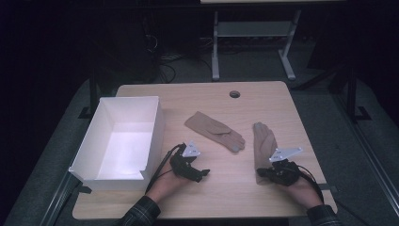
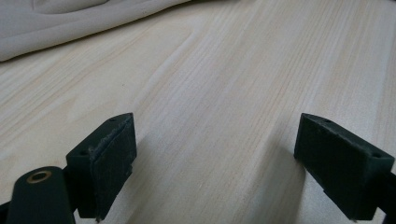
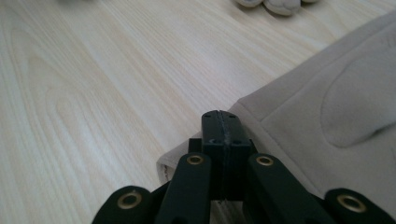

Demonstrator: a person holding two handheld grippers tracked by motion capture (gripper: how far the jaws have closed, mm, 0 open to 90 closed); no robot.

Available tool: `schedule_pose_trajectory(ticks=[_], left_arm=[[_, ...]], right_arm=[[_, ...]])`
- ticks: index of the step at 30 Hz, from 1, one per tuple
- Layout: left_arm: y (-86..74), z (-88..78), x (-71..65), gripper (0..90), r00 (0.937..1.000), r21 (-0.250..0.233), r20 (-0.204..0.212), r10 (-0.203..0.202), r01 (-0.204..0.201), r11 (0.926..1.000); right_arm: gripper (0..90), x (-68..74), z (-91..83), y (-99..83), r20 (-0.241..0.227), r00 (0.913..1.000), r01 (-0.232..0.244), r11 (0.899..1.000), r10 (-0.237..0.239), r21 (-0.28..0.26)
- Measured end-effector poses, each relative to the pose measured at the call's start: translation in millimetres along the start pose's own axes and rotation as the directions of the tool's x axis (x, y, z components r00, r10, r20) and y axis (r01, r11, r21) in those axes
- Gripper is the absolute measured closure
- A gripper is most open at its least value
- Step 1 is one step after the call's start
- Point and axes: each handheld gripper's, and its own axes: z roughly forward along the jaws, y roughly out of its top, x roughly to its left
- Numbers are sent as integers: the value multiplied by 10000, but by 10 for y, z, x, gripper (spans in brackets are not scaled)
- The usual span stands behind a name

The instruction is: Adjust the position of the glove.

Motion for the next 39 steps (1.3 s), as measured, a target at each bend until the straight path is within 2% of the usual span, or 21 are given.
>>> schedule_pose_trajectory(ticks=[4,6,8,11,13,18,20,26,28,30,31,34,39], left_arm=[[0,3,-3,122,10000,-41,4,-45,45,10000],[0,1,-1,122,10000,-9,-8,-14,14,10000],[0,1,-1,122,10000,-6,-6,-13,13,10000],[1,1,2,122,10000,-5,-10,28,-28,10000],[1,1,3,122,10000,-6,-9,30,-30,10000],[1,1,3,122,10000,-3,-8,32,-32,10000],[1,1,3,122,10000,-5,-10,32,-32,10000],[1,1,2,122,10000,-6,-8,27,-27,10000],[1,1,2,122,10000,-6,-8,25,-25,10000],[1,0,5,122,10000,-5,-21,66,-66,10000],[2,0,7,122,9999,-5,-32,102,-102,9999],[0,1,2,122,10000,-8,-9,22,-22,10000],[0,1,1,122,10000,-8,-10,24,-24,10000]], right_arm=[[899,-13,-23,13,48,10000,3,9999,-2,-109],[899,-23,-59,70,174,9998,38,9990,-30,-437],[899,-93,-88,121,447,9990,30,9988,-9,-484],[899,-243,-88,164,765,9965,-282,9981,324,-556],[899,-310,-86,195,848,9950,-484,9969,535,-614],[899,-462,-109,243,1179,9910,-538,9952,632,-813],[899,-525,-116,255,1290,9881,-728,9934,840,-888],[898,-699,-15,310,1540,9824,-918,9914,1054,-928],[898,-727,30,321,1633,9807,-952,9922,1074,-804],[900,-749,104,318,1730,9790,-1016,9938,1078,-443],[900,-754,143,302,1790,9790,-907,9948,976,-463],[900,-738,130,289,1734,9786,-1045,9935,1107,-447],[900,-699,103,259,1554,9834,-892,9954,934,-336]])
